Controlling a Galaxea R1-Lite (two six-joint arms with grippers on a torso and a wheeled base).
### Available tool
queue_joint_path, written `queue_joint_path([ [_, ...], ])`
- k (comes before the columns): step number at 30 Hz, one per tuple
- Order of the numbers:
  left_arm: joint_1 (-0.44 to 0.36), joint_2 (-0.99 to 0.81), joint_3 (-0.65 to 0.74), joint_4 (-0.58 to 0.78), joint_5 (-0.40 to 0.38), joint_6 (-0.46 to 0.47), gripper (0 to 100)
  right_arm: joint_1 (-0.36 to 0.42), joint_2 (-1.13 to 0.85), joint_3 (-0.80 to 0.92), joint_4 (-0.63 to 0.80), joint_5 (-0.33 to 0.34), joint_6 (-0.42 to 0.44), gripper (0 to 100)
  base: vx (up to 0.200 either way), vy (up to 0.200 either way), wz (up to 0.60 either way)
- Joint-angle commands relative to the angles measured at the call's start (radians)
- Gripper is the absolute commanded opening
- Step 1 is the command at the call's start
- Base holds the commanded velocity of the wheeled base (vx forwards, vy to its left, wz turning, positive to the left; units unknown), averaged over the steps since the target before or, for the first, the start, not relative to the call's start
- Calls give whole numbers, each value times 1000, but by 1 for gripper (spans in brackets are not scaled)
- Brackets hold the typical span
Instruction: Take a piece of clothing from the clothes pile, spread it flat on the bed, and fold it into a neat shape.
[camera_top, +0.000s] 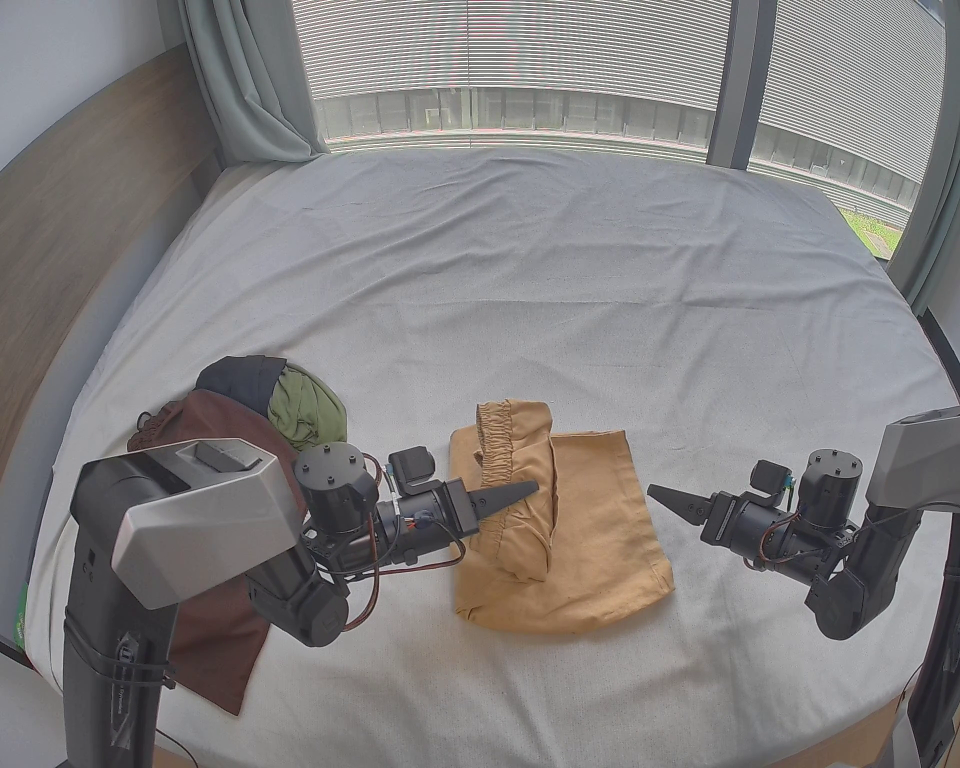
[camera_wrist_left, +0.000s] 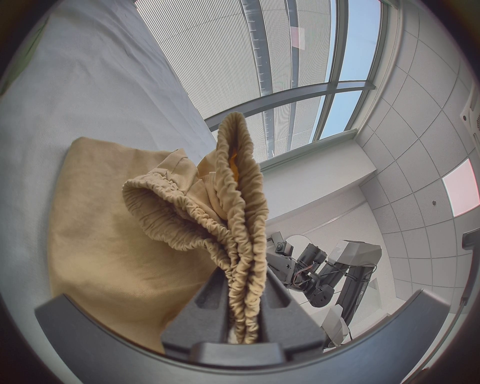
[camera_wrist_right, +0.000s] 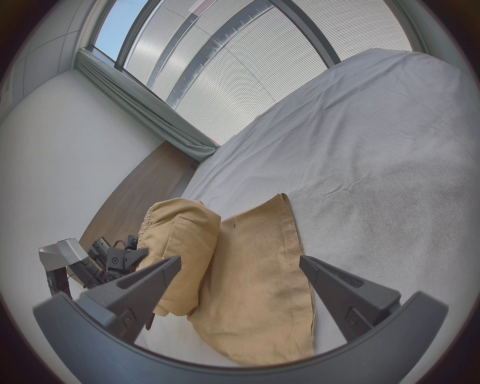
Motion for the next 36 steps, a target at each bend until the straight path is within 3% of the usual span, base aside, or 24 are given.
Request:
queue_joint_path([
  [1,-16,39,-19,1,3,-1,0,-2,-1,-1,-2,1,0,100,0,0,0],
  [10,-38,88,-60,-1,72,8,0,-10,0,-4,0,1,-1,100,0,0,0],
  [22,-39,102,-79,1,75,6,0,-10,2,-6,0,1,-1,100,0,0,0],
  [23,-39,102,-79,1,75,6,100,-10,2,-6,0,1,-1,100,0,0,0],
  [36,-32,101,-75,-1,75,29,100,-5,5,-1,0,1,-3,100,0,0,0],
])
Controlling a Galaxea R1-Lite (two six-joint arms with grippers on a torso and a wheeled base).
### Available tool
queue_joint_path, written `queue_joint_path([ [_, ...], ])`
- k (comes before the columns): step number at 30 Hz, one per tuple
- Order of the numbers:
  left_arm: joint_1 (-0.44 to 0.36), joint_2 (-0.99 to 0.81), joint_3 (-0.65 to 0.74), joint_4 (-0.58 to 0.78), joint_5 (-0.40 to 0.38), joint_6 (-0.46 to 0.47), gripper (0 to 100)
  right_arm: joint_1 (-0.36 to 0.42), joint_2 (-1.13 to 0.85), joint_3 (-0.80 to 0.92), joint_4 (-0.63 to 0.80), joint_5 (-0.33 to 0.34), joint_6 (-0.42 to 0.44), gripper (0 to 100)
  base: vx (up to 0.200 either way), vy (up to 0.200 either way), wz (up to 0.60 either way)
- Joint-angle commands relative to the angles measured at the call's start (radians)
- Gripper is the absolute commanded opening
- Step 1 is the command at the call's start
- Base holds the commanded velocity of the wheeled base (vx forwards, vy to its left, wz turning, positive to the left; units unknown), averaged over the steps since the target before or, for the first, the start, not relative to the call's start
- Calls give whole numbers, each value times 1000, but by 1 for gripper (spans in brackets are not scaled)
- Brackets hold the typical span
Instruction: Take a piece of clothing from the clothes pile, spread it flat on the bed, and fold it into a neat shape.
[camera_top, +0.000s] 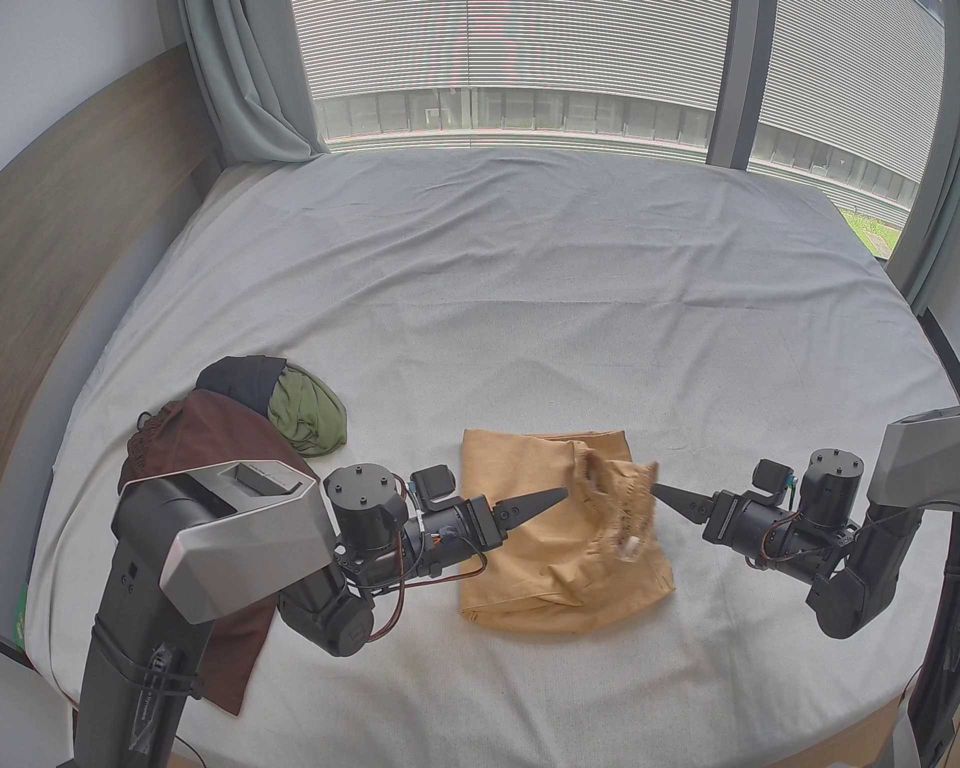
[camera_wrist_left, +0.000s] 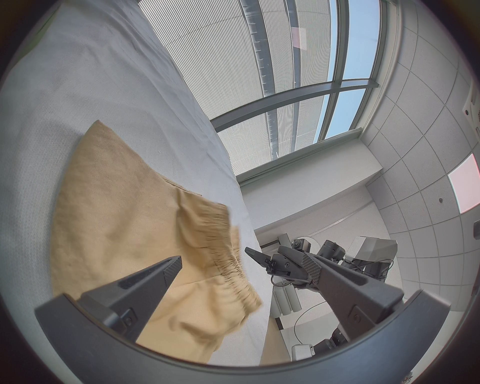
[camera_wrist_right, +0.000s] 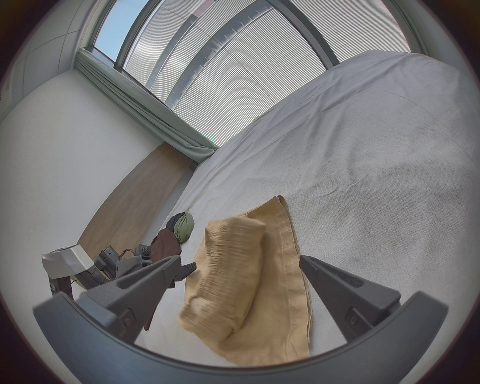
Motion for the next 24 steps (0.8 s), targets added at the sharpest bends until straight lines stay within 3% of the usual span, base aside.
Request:
queue_joint_path([
  [1,4,-3,7,0,0,5,100,5,5,0,0,1,-1,100,0,0,0],
  [10,15,-19,36,0,0,56,100,19,11,8,0,1,0,100,0,0,0],
  [16,44,-87,92,0,0,65,100,72,19,6,0,-33,5,100,0,0,0],
  [24,118,-174,184,0,-8,148,100,135,34,5,-2,-53,35,100,0,0,0],
])
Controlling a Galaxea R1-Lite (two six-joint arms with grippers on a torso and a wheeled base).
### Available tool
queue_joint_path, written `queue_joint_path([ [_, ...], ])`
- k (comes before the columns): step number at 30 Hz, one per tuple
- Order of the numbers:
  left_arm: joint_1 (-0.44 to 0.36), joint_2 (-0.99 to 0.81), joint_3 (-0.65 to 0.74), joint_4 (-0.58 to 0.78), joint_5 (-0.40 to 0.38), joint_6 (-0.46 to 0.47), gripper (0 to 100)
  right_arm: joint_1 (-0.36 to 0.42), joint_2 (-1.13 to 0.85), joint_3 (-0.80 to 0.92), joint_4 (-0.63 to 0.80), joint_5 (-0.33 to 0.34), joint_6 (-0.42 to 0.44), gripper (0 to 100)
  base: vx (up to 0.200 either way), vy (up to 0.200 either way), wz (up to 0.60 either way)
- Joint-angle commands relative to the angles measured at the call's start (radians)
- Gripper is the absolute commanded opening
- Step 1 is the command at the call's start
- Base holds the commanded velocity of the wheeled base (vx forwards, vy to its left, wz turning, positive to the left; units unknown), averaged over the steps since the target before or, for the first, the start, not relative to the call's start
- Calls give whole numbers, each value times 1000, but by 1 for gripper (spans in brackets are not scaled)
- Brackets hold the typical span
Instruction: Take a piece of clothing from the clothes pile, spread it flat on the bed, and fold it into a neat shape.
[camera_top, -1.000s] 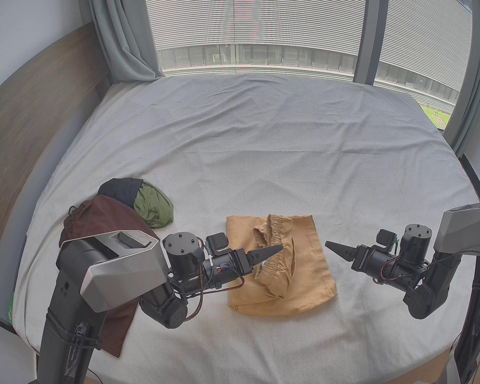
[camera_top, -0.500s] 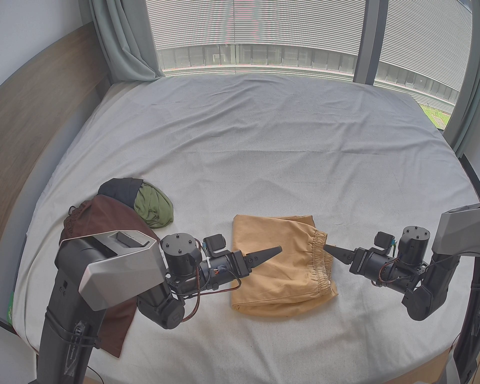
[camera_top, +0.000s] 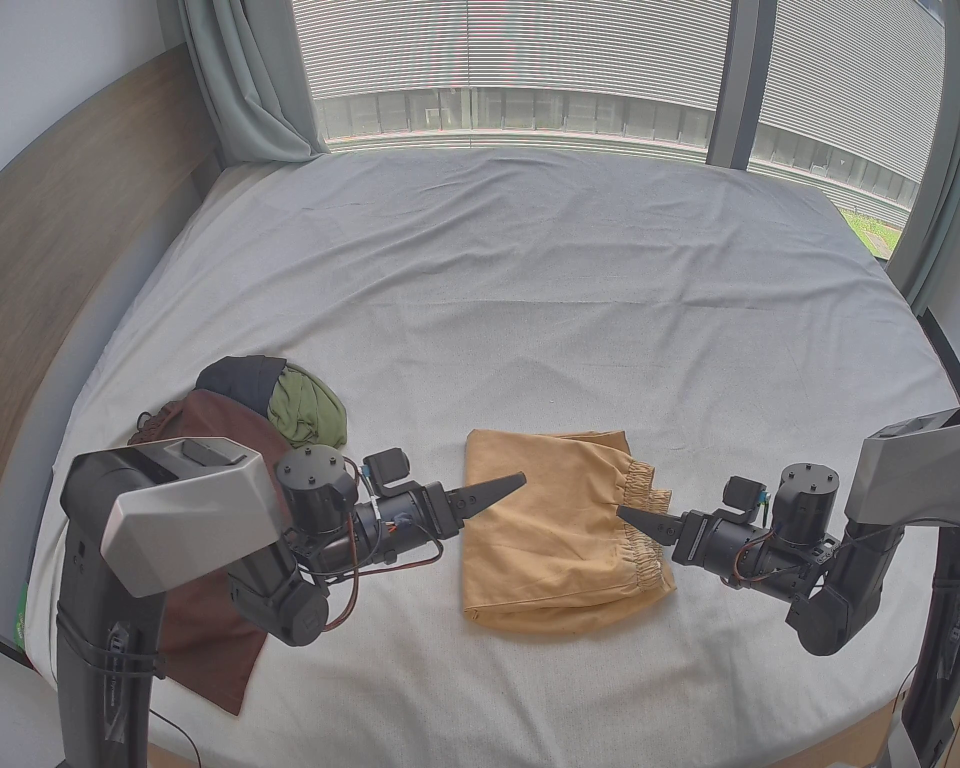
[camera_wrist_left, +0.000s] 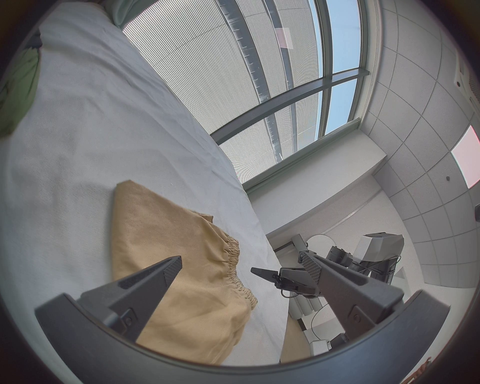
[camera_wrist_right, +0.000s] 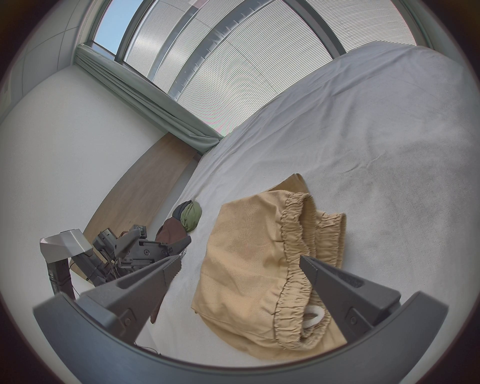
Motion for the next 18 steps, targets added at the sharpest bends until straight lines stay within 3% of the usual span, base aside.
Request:
queue_joint_path([
  [1,44,-76,74,0,-7,22,100,33,14,0,-1,-5,21,100,0,0,0],
  [7,74,-150,213,0,-10,98,100,81,85,-11,-2,-37,24,100,0,0,0],
  [18,189,-202,265,0,-92,164,100,88,126,-17,-2,-41,25,100,0,0,0],
])
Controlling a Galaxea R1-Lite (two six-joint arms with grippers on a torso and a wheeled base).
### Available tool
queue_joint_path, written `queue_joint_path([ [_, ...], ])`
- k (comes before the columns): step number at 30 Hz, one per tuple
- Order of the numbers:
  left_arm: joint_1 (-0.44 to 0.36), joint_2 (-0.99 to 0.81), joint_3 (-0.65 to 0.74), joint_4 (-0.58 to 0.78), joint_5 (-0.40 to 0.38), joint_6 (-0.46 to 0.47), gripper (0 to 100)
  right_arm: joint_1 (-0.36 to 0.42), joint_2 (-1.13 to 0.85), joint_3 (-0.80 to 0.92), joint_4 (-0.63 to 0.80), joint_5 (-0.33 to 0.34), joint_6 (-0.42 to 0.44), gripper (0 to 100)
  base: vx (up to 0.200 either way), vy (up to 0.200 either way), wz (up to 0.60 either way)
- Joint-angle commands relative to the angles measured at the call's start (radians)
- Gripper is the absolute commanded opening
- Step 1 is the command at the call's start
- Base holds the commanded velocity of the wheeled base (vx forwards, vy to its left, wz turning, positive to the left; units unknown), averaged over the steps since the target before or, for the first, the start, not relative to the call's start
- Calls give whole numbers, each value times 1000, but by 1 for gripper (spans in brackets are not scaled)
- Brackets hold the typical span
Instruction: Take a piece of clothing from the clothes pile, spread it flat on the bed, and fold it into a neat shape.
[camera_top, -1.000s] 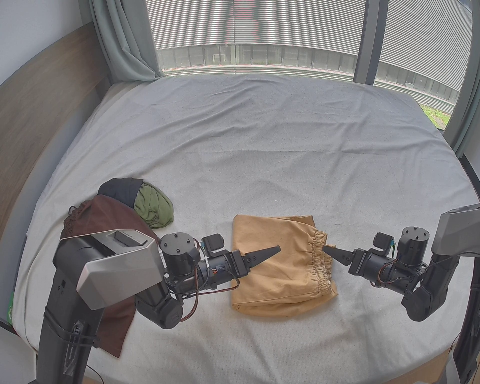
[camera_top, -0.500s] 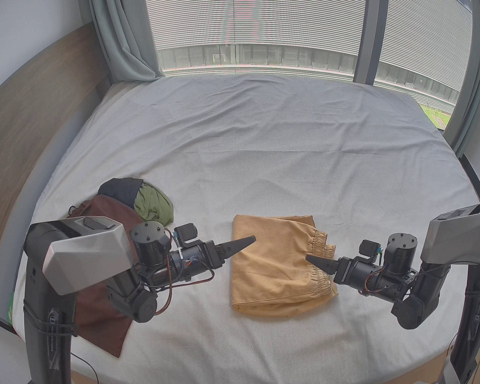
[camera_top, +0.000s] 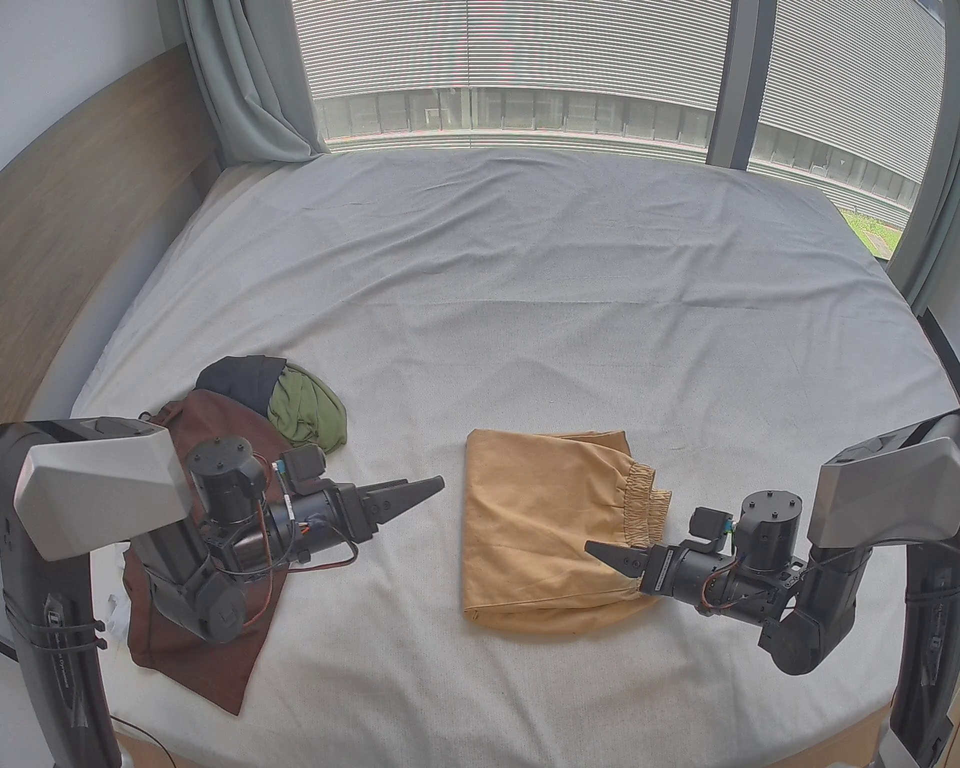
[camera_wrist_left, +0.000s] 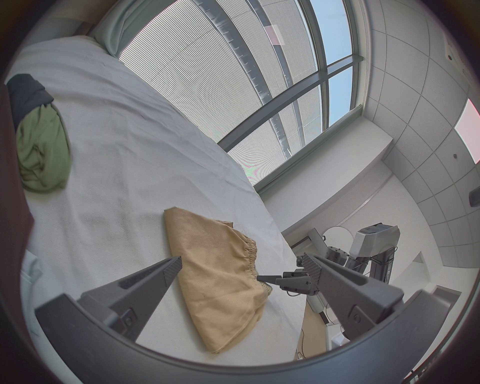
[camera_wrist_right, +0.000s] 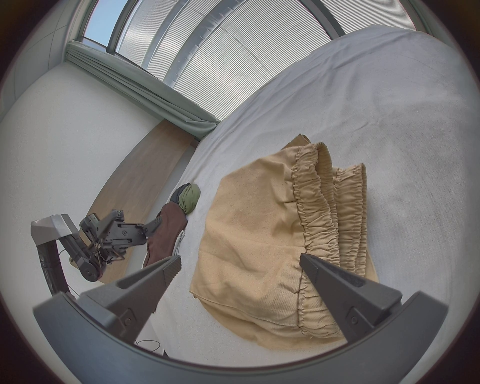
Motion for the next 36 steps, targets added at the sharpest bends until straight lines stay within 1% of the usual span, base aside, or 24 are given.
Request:
queue_joint_path([
  [1,33,-36,21,0,-8,3,100,1,47,-1,0,1,-1,100,0,0,0],
  [8,33,-32,27,0,-10,12,100,-10,94,1,0,-3,-10,100,0,0,0],
  [14,33,-34,36,0,-10,28,100,-10,125,-2,0,-39,-13,100,0,0,0],
  [22,34,-29,42,0,-10,44,100,-11,129,-1,0,-41,-13,100,0,0,0],
  [26,33,-26,42,0,-13,57,100,-13,110,-6,-1,-41,-11,100,0,0,0],
  [29,33,-26,45,0,-13,66,100,-14,19,-15,0,-39,-7,100,0,0,0],
  [32,34,-26,47,0,-13,66,100,-16,-32,-27,0,-39,-1,100,0,0,0],
  [36,34,-26,44,0,-10,66,100,-16,-38,-76,0,-39,8,100,0,0,0],
])
